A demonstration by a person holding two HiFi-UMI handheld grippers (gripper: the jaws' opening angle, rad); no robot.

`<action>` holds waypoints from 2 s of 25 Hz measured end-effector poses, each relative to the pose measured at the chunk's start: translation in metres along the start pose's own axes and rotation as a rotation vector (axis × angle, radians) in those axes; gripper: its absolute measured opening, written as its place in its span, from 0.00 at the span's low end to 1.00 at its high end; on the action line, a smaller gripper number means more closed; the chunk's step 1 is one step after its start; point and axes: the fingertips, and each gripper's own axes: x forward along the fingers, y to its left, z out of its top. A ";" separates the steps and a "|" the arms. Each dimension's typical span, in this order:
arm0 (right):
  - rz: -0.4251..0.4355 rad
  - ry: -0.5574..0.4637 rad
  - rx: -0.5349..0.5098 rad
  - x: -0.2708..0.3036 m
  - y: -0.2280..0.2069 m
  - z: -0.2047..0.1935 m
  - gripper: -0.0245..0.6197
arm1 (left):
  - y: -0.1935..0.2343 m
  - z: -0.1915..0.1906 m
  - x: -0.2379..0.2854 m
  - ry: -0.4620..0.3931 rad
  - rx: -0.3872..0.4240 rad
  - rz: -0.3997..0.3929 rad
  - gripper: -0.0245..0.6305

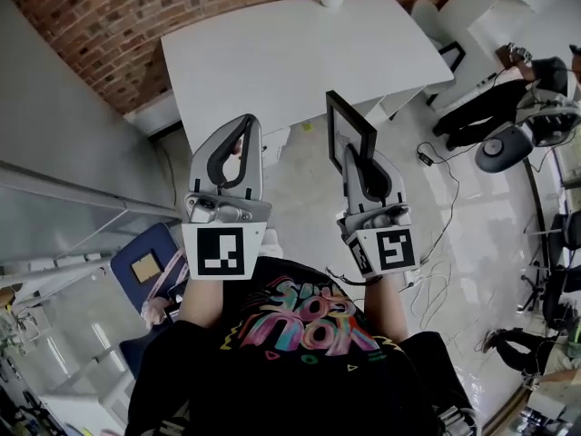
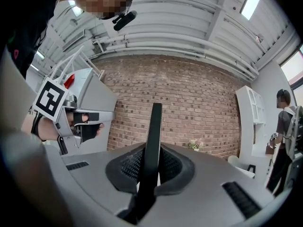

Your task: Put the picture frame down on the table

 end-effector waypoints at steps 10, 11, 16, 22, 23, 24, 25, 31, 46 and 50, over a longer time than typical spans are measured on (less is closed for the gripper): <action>-0.021 0.025 -0.005 0.077 -0.023 -0.014 0.11 | 0.048 -0.027 0.061 0.029 -0.008 -0.003 0.07; -0.021 0.028 -0.006 0.082 -0.025 -0.016 0.11 | 0.051 -0.030 0.065 0.030 -0.006 -0.002 0.07; -0.007 0.026 0.008 0.117 -0.043 -0.030 0.11 | 0.067 -0.039 0.093 0.017 0.002 0.028 0.07; 0.083 0.042 0.007 0.182 -0.080 -0.052 0.11 | 0.087 -0.064 0.156 0.034 0.014 0.109 0.07; 0.109 0.060 -0.003 0.195 -0.090 -0.060 0.11 | 0.089 -0.068 0.170 0.036 0.018 0.125 0.07; 0.134 0.078 -0.008 0.209 -0.101 -0.068 0.11 | 0.090 -0.072 0.185 0.038 0.024 0.143 0.07; 0.157 0.091 -0.007 0.223 -0.114 -0.074 0.11 | 0.091 -0.077 0.202 0.041 0.027 0.164 0.07; 0.343 0.063 -0.018 0.318 -0.165 -0.078 0.11 | 0.108 -0.089 0.284 0.051 0.048 0.329 0.07; 0.610 0.040 -0.010 0.459 -0.222 -0.079 0.11 | 0.157 -0.103 0.371 0.087 0.100 0.614 0.07; 0.599 0.050 -0.003 0.465 -0.223 -0.085 0.12 | 0.161 -0.105 0.378 0.090 0.107 0.598 0.07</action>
